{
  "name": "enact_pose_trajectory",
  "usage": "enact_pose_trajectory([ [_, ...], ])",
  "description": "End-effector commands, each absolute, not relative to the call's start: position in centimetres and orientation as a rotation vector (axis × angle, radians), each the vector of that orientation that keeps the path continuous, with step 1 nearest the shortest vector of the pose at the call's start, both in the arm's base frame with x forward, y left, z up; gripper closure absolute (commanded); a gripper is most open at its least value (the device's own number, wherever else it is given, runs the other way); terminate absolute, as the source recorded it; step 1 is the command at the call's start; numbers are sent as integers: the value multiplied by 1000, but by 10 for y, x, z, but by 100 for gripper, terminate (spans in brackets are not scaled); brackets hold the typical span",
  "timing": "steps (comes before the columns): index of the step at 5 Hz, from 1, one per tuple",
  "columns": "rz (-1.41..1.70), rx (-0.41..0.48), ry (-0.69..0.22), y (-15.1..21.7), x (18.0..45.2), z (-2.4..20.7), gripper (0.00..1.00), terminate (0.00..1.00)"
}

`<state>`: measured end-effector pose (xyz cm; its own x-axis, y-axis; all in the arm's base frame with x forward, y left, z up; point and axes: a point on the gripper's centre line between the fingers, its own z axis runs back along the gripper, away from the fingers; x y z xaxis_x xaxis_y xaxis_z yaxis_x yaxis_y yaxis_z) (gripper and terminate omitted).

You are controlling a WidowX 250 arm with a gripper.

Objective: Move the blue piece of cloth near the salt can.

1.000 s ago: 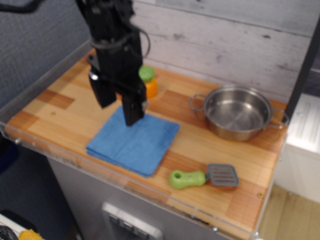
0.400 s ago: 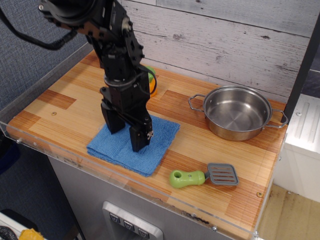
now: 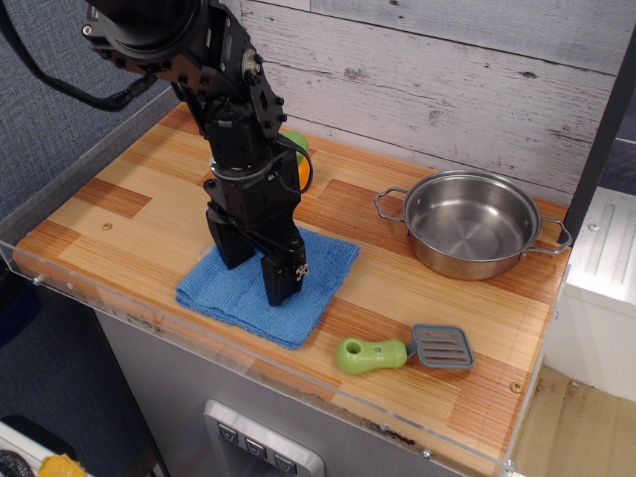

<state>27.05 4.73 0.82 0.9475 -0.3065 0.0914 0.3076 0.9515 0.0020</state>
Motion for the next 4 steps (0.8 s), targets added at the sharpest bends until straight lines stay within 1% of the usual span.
enact_pose_trajectory([
  [1,-205,72,-105,63,267,18,0,0],
  [3,-87,96,-112,86,268,16,0,0],
  [4,-46,97,-123,102,279,14,0,0],
])
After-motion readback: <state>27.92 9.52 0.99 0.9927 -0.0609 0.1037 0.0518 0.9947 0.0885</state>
